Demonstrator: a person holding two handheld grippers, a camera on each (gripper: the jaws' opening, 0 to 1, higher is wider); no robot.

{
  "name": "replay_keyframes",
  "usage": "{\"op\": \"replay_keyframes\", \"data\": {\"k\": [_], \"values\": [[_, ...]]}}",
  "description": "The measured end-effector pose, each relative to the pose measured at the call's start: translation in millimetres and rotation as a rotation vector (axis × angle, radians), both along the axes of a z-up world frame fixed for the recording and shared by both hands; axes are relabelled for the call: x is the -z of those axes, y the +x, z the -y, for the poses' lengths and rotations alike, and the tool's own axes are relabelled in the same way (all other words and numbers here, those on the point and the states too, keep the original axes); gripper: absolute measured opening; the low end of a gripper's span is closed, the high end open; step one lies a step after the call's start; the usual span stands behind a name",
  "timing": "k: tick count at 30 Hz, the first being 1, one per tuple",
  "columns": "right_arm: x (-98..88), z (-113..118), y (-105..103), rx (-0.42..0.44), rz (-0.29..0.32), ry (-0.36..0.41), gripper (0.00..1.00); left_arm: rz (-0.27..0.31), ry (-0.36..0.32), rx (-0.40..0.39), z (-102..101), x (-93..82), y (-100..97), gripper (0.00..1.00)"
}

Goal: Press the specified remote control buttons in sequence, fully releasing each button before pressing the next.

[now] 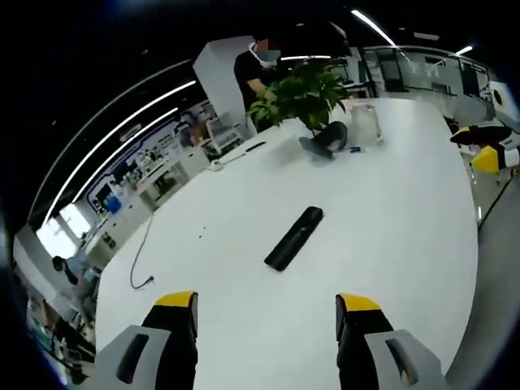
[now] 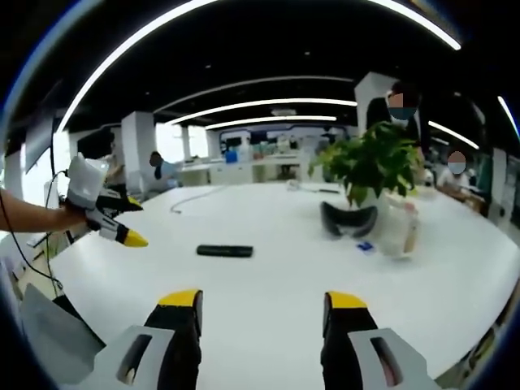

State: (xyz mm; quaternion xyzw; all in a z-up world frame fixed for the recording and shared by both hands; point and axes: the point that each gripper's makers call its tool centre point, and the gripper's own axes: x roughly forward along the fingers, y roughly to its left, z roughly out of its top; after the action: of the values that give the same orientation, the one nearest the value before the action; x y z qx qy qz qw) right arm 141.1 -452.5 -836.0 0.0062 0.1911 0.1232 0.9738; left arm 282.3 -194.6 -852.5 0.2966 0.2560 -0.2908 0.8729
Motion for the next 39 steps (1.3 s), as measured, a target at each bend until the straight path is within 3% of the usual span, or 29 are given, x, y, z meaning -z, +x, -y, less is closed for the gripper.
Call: {"op": "replay_keyframes", "data": {"k": [12, 20, 23, 25, 32, 39], "values": [[6.6, -4.8, -1.9, -0.024, -0.043, 0.003, 0.38, -0.1, 0.033, 0.114, 29.6, 15.5, 36.7, 0.67], [9.4, -3.8, -2.0, -0.017, -0.06, -0.005, 0.36, -0.184, 0.046, 0.154, 40.8, 25.7, 62.0, 0.63], [13.9, -4.4, -2.4, -0.02, -0.082, -0.02, 0.33, -0.235, 0.061, 0.171, 47.2, 33.7, 68.0, 0.61], [14.3, -6.2, -2.9, -0.029, -0.085, -0.023, 0.33, -0.318, 0.052, 0.187, 53.8, 43.3, 65.5, 0.57], [17.6, -9.1, -3.7, -0.047, -0.103, -0.03, 0.32, -0.441, 0.106, 0.269, 70.7, 67.4, 75.6, 0.54], [19.7, -9.9, -4.0, -0.053, -0.115, -0.031, 0.32, -0.541, 0.186, 0.312, 69.3, 93.0, 86.7, 0.5]]}}
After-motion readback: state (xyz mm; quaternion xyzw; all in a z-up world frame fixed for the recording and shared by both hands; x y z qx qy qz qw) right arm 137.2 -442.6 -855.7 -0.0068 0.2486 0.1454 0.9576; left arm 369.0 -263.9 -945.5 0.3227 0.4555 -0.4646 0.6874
